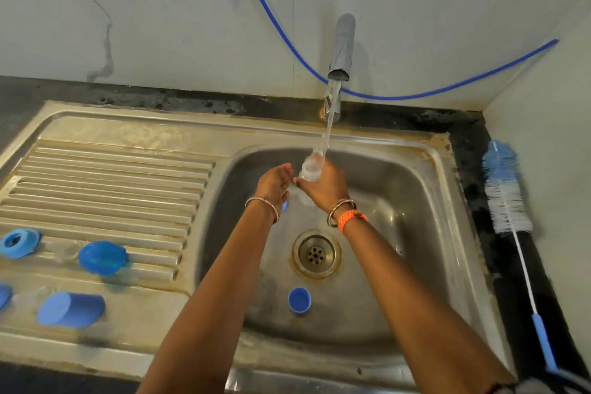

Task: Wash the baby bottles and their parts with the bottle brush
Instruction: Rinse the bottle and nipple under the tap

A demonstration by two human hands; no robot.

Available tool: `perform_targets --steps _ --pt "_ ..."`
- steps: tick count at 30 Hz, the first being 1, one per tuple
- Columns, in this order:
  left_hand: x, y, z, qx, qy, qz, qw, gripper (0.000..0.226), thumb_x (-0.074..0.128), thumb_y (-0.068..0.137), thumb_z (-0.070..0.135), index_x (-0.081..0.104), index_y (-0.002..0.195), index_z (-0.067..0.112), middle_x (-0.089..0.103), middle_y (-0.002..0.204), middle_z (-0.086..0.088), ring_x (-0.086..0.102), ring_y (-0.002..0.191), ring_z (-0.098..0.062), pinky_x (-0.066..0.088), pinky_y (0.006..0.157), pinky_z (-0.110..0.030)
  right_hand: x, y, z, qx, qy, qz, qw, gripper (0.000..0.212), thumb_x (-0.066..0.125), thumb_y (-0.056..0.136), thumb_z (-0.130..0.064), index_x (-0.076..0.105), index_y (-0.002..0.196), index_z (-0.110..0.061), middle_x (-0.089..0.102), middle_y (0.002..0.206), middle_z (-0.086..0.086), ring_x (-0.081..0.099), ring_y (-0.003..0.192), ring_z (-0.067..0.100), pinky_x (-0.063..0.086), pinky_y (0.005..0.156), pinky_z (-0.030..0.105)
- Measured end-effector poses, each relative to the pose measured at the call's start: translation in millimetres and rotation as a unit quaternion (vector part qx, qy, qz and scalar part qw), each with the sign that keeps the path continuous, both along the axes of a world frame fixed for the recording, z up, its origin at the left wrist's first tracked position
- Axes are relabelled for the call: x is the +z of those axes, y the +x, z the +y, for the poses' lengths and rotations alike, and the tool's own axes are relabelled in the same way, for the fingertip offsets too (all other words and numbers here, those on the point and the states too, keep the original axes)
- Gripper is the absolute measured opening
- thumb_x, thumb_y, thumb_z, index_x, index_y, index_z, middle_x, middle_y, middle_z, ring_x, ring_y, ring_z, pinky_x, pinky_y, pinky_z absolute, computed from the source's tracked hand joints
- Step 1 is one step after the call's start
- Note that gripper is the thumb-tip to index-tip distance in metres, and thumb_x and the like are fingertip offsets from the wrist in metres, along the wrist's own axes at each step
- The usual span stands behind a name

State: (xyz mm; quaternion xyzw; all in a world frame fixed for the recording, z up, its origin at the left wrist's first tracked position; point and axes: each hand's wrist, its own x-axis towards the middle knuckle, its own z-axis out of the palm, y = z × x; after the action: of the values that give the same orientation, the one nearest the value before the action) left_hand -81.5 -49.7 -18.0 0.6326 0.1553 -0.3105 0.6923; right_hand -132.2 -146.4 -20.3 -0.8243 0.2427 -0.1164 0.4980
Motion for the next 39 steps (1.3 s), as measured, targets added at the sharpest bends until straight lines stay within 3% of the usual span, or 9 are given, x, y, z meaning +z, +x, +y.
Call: perform_targets --steps 3,5,8,13,19,25,29,34,39 --pt "8 -2 -4 -0.013 -0.031 0.01 0.999 0.026 0.035 0.099 0.025 0.057 0.093 0.014 0.058 0.074 -0.002 0.054 0.069 -0.013 0.041 0.058 -0.019 17 4 2 -0.109 0.04 -0.072 0.991 0.031 0.07 0.084 -0.03 0.057 0.102 -0.009 0.06 0.086 -0.002 0.057 0.073 0.009 0.047 0.065 0.019" --pt "7 2 -6 -0.014 -0.097 0.028 0.995 0.034 0.031 0.098 0.03 0.058 0.093 0.01 0.064 0.076 -0.006 0.058 0.068 -0.016 0.046 0.061 -0.024 27 7 -1 -0.156 0.212 -0.056 0.963 0.024 0.062 0.09 -0.034 0.059 0.089 -0.01 0.061 0.085 0.003 0.059 0.075 0.017 0.051 0.065 0.026" --pt "16 4 -14 -0.042 -0.128 -0.003 0.991 0.039 0.032 0.095 0.033 0.063 0.098 0.01 0.066 0.089 -0.01 0.06 0.08 -0.021 0.048 0.072 -0.032 30 6 -5 -0.122 0.561 0.022 0.819 0.023 0.053 0.093 -0.036 0.059 0.085 -0.014 0.061 0.083 0.01 0.059 0.073 0.022 0.054 0.054 0.031" --pt "31 0 -36 -0.07 -0.017 -0.043 0.996 0.042 0.032 0.097 0.037 0.063 0.098 0.009 0.064 0.084 -0.025 0.048 0.063 -0.016 0.039 0.054 -0.023 9 14 -13 -0.126 0.699 -0.02 0.704 0.035 0.055 0.09 -0.033 0.057 0.109 -0.003 0.062 0.104 0.02 0.062 0.094 0.029 0.052 0.082 0.029" --pt "34 0 -52 -0.07 0.021 -0.015 0.997 0.053 0.028 0.098 0.037 0.05 0.131 0.002 0.058 0.127 -0.019 0.054 0.115 -0.032 0.043 0.103 -0.04 10 16 -20 -0.093 0.684 -0.022 0.723 0.026 0.047 0.095 -0.028 0.061 0.096 -0.006 0.064 0.089 0.012 0.06 0.082 0.024 0.048 0.08 0.028" --pt "23 -8 -28 0.03 -0.095 0.045 0.994 0.042 0.029 0.096 0.031 0.057 0.109 0.002 0.055 0.082 -0.014 0.048 0.06 -0.019 0.041 0.046 -0.02 12 16 -13 -0.101 0.564 0.071 0.817 0.033 0.046 0.095 -0.04 0.058 0.097 -0.01 0.062 0.089 0.011 0.058 0.078 0.024 0.052 0.051 0.026" --pt "2 -17 -11 0.073 -0.177 0.132 0.973 0.051 0.023 0.099 0.038 0.056 0.111 0.001 0.061 0.091 -0.018 0.057 0.071 -0.025 0.051 0.059 -0.033 17 17 -12 -0.093 0.173 0.033 0.98 0.021 0.055 0.091 -0.028 0.057 0.077 -0.014 0.06 0.077 0.005 0.058 0.079 0.026 0.052 0.07 0.039" --pt "-5 -26 -2 0.022 -0.207 0.184 0.961 0.037 0.031 0.095 0.032 0.053 0.111 0.006 0.062 0.097 -0.014 0.06 0.083 -0.025 0.057 0.065 -0.034 23 -5 -6 0.029 -0.068 -0.095 0.993 0.013 0.061 0.087 -0.02 0.064 0.099 -0.016 0.063 0.102 0.004 0.058 0.093 0.014 0.049 0.082 0.027" --pt "0 -19 -13 0.012 -0.23 0.113 0.966 0.038 0.027 0.092 0.016 0.05 0.119 0.002 0.06 0.103 -0.016 0.059 0.086 -0.024 0.054 0.067 -0.031 29 -15 -2 0.014 0.016 -0.108 0.994 0.045 0.064 0.088 -0.021 0.048 0.13 -0.016 0.057 0.123 0.006 0.054 0.108 0.016 0.048 0.09 0.029"
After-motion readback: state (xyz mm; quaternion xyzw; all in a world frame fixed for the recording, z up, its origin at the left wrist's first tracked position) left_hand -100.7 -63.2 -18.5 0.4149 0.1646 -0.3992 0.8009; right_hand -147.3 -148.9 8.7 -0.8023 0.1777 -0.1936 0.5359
